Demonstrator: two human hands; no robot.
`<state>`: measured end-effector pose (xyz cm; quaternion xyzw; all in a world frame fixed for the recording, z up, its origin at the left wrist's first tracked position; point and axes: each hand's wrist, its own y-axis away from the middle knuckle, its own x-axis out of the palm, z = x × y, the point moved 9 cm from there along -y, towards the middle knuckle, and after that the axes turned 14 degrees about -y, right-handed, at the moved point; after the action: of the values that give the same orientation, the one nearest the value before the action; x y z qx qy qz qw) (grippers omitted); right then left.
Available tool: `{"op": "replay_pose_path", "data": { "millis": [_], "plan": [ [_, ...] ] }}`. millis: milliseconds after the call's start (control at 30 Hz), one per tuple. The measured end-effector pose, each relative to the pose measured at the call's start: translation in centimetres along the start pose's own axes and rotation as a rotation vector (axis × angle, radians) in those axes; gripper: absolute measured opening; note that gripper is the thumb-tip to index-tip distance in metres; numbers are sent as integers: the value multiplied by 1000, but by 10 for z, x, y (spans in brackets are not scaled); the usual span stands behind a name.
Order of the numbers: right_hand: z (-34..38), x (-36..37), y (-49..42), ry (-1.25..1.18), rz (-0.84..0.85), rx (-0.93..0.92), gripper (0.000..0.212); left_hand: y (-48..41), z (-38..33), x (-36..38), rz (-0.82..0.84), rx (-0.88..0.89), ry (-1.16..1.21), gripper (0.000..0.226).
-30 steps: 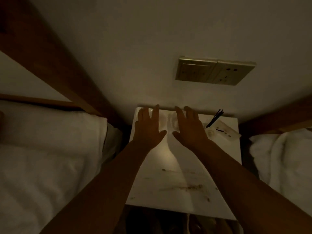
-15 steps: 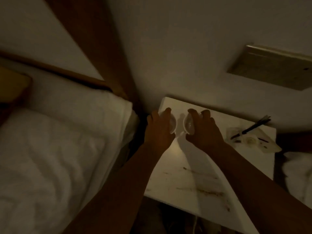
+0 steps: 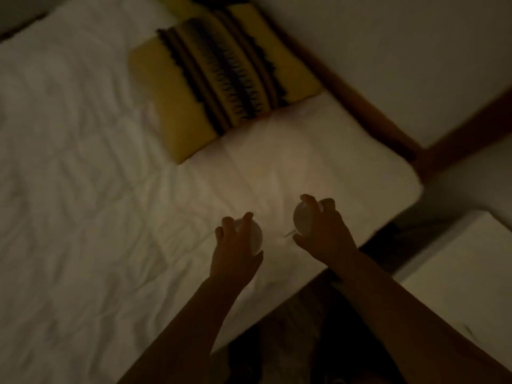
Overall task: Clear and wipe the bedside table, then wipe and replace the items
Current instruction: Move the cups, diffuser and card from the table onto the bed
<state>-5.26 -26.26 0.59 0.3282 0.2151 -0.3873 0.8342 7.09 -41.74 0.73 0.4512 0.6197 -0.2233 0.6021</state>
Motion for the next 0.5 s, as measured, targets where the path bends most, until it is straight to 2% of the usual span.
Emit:
{"op": "replay_pose_path", "data": {
  "millis": [167, 233, 333, 500],
  "plan": [
    [122, 141, -14, 132, 193, -203, 88, 34, 172, -15, -37, -247, 49, 92],
    [157, 186, -13, 163, 247, -263, 88, 45, 220, -16, -53, -318, 66, 93],
    [199, 250, -9, 207, 316, -344, 89, 61, 285, -16, -89, -416, 92, 94],
    [226, 314, -3, 280, 370, -443, 90, 68, 337, 0, -102, -487, 121, 95]
  ]
}}
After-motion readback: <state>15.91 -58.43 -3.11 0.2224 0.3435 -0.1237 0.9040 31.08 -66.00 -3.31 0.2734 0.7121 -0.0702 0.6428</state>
